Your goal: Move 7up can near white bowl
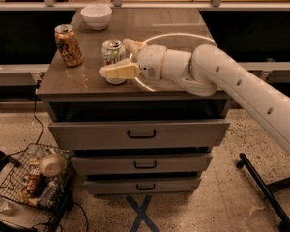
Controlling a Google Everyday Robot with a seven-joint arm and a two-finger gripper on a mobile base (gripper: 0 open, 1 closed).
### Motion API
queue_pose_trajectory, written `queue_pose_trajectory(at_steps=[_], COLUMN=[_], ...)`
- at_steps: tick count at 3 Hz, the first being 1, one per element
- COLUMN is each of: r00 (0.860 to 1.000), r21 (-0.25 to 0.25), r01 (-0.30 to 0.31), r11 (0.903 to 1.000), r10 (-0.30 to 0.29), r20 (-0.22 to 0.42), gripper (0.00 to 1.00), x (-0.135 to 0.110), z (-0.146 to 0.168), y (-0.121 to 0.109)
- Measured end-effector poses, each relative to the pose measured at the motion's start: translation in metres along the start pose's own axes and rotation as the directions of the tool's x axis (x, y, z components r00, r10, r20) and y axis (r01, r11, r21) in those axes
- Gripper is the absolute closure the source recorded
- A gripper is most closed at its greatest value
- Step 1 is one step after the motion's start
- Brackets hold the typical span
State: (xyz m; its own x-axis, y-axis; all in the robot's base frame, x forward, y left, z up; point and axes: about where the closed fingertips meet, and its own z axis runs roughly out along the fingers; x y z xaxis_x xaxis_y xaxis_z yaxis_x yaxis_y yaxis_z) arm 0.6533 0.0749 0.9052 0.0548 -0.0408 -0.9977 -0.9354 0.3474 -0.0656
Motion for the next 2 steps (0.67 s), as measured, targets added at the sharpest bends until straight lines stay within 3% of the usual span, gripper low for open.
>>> queue_pose_trajectory(at_steps=[1, 2], r00=[0.999, 0.999], r21=[-0.033, -0.036], r01=[0.040, 0.039], r11=[0.9986, 0.9986], r10=[-0.040, -0.039], r20=[0.010, 0.011], gripper=[0.42, 0.65], x=[-0.0049, -0.0055], z=[0.0150, 0.0165], y=[0.0040, 0.0056])
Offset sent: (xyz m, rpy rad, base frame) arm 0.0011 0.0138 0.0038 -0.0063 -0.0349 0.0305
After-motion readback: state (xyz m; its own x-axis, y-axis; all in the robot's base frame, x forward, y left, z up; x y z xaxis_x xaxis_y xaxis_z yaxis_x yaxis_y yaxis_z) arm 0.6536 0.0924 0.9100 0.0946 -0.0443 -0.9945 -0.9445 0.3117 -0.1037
